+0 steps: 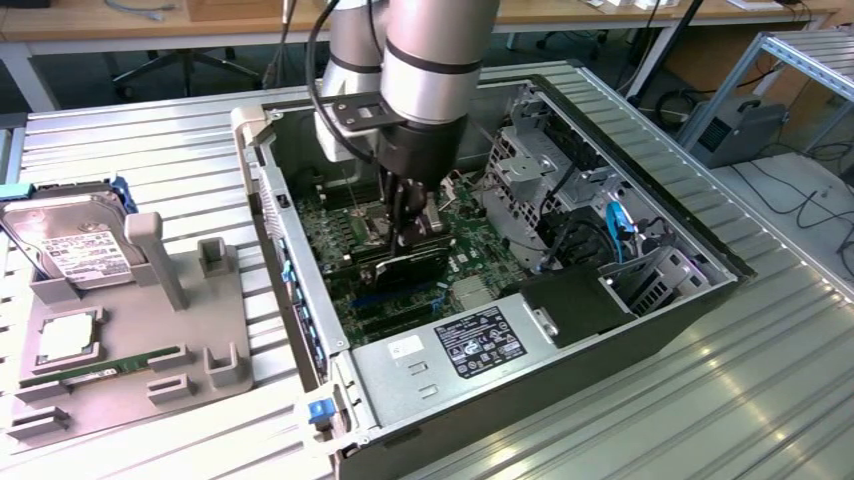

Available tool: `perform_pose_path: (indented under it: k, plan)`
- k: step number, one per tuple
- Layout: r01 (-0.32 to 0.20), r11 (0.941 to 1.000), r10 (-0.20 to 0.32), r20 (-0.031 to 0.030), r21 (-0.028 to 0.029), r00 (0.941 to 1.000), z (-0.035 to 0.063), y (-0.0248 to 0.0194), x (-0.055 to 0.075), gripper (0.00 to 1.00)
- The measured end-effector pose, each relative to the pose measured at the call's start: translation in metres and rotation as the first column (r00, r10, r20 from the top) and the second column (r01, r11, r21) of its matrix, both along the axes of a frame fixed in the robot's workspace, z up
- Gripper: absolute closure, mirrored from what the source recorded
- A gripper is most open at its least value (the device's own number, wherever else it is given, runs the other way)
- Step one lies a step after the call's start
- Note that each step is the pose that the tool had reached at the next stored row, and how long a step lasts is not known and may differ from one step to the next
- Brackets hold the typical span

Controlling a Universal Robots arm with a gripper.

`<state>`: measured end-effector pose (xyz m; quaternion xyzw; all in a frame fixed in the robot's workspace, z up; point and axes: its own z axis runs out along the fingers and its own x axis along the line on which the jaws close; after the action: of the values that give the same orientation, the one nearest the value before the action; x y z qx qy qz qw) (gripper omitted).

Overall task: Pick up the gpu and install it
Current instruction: 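Insert the gpu into the slot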

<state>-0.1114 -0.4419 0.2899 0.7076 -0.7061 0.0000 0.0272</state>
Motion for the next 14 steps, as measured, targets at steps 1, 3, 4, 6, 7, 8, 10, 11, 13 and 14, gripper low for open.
perform_pose_path:
  k: [1,3,4,6,7,8,10,11,13,14]
  plan:
    - [0.0,1.0,0.0,-0.0072,0.0001,1.0,0.0,0.0,0.004,0.74]
    - [0.0,1.0,0.0,-0.0222,0.0001,0.9998,0.0,0.0,0.013,0.86]
    - [0.0,1.0,0.0,-0.0268,0.0,0.9996,0.0,0.0,0.015,0.89]
    - [0.0,1.0,0.0,-0.0338,0.0001,0.9994,0.0,0.0,0.02,0.89]
    - [0.0,1.0,0.0,-0.0344,0.0001,0.9994,0.0,-0.0001,0.02,0.89]
    - [0.0,1.0,0.0,-0.0345,0.0001,0.9994,-0.0001,-0.0001,0.02,0.89]
    - [0.0,1.0,0.0,-0.0347,-0.0001,0.9994,0.0,0.0,0.02,0.89]
    - [0.0,1.0,0.0,-0.0347,-0.0001,0.9994,0.0,0.0,0.02,0.89]
    - [0.0,1.0,0.0,-0.0347,-0.0001,0.9994,0.0,0.0,0.02,0.89]
    - [0.0,1.0,0.0,-0.0346,0.0,0.9994,0.0,0.0,0.02,0.89]
